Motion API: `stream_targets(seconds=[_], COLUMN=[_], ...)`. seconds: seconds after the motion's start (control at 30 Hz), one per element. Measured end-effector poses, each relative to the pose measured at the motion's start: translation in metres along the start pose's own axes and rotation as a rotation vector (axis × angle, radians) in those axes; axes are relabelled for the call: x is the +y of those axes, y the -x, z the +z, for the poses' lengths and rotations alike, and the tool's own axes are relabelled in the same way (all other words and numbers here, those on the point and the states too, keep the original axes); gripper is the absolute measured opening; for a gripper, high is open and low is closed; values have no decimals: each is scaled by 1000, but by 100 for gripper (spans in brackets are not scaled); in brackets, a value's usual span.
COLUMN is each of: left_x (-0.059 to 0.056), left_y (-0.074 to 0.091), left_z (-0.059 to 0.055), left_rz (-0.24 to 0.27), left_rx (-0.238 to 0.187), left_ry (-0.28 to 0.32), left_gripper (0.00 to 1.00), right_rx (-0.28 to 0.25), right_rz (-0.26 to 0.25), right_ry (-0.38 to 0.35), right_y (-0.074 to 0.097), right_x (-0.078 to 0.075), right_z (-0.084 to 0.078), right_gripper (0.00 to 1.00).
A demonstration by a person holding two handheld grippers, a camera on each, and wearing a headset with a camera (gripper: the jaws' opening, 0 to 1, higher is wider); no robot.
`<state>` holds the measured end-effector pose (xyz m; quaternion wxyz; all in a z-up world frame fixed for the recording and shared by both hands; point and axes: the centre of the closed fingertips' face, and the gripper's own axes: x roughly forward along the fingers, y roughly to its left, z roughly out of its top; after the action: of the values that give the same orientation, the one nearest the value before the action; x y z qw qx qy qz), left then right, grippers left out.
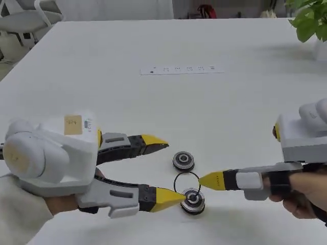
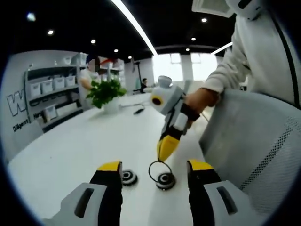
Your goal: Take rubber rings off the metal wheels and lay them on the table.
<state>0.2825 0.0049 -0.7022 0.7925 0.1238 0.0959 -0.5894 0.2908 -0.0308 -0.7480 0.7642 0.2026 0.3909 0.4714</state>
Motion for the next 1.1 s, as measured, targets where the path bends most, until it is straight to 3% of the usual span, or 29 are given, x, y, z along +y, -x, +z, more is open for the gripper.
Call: stream_targets(seconds=[0.23,0.33,0.4,0.77,0.87,1.1], left_x=[7,10,11,11,14,15], left_y=[25,38,46,83,97,124], left_z=[9,13,14,9,4,-3], left_rz=[74,104,119,199,230,296], left_rx=[-13,-38,-39,-19,-3,-8], left_ry=[25,81,79,129,137,165], left_gripper=[73,78,80,97,98,100], right_rx=[-56,-56,-44,-6,-8,-6], right_rz=[2,1,-7,-1,6,25], right_ry=[-4,6,29,120,132,161], right_y=[7,8,10,14,13,10], right_x=[3,5,6,28,35,48], right_z=[15,17,15,22,27,36], right_gripper=[0,0,0,0,0,0])
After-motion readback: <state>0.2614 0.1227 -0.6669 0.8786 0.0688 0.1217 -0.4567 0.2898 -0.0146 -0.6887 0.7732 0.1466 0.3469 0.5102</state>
